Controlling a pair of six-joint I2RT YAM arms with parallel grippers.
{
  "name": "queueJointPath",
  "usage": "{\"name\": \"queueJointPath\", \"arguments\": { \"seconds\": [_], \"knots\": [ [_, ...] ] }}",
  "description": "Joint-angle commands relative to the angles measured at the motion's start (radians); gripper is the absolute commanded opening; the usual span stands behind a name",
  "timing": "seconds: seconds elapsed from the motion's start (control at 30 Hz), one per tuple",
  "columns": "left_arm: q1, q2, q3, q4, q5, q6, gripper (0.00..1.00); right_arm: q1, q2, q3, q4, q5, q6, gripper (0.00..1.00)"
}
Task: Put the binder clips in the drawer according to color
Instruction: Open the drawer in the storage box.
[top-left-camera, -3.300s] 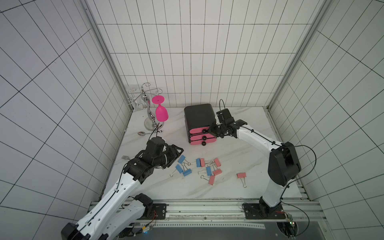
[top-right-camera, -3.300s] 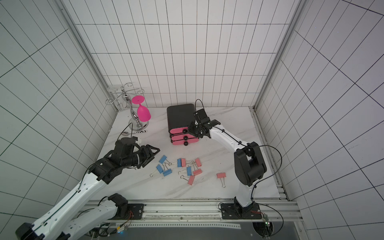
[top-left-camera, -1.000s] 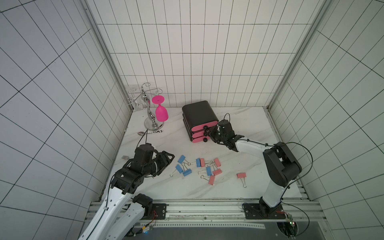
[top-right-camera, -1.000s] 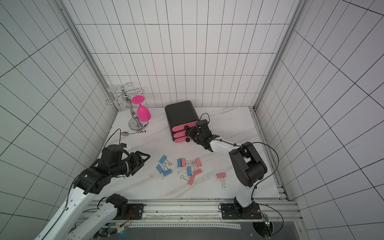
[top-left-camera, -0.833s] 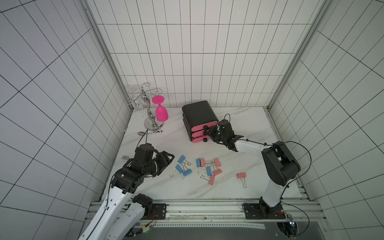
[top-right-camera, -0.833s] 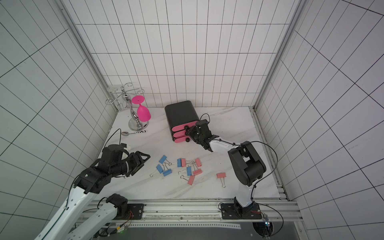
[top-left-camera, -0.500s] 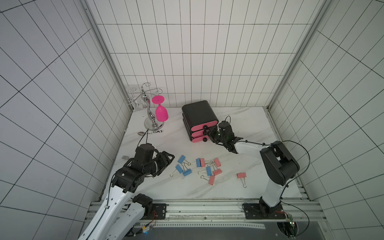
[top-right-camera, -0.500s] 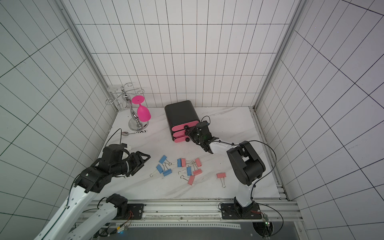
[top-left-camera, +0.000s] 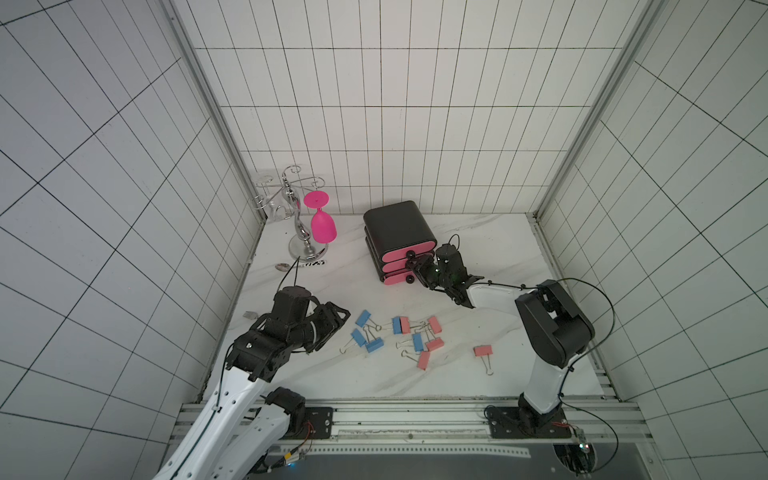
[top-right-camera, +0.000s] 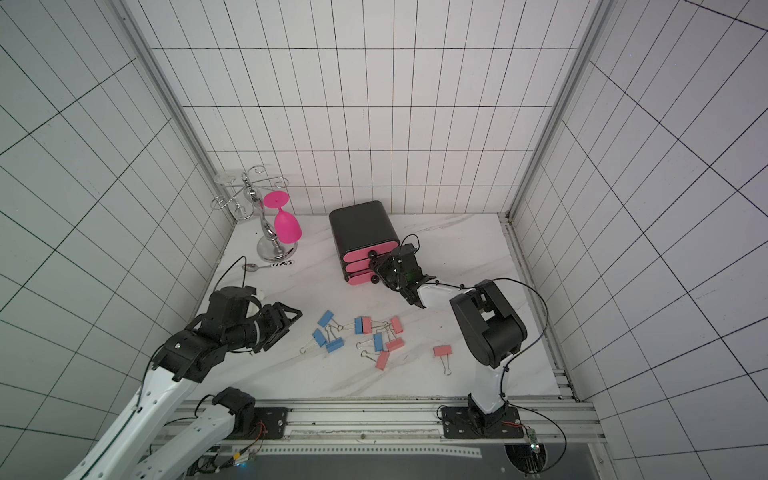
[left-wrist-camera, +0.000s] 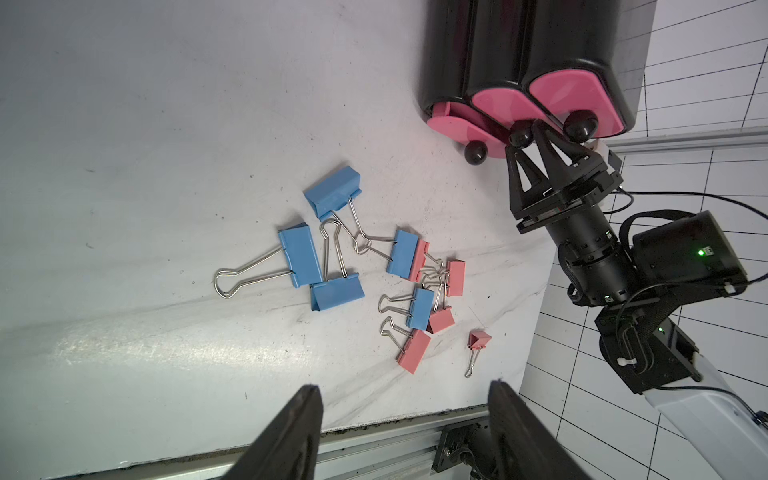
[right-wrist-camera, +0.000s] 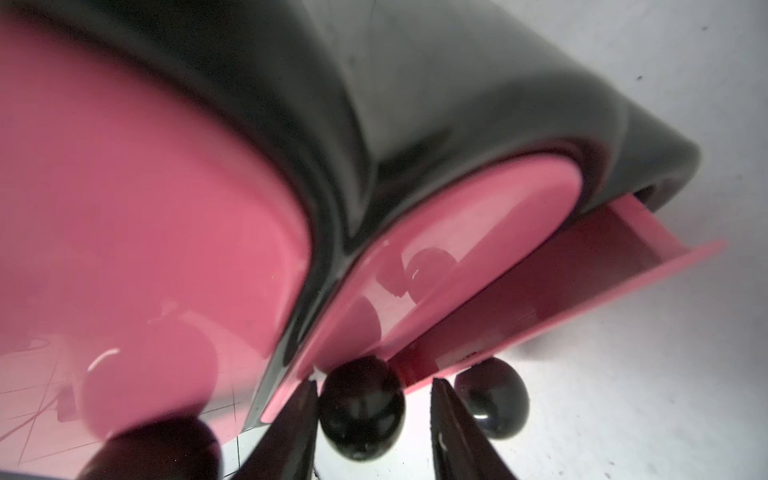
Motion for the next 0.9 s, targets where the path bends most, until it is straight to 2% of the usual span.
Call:
{"name": "queueJointPath", "arguments": {
  "seconds": [0.0,0.4,0.87],
  "knots": [
    [0.005,0.0,0.015,0.014,0.008,0.018,0.67,0.003,0.03,-0.007,0.005,-0.004,0.013,0.46],
    [0.005,0.001,0.029,0.007,-0.003,0.017,0.67,0.004,0.019,-0.045,0.064,-0.013,0.042,0.31],
    [0.005,0.007,0.07,0.017,-0.012,0.011,0.67,0.044,-0.186,-0.215,0.021,0.003,0.026,0.3]
  ]
}}
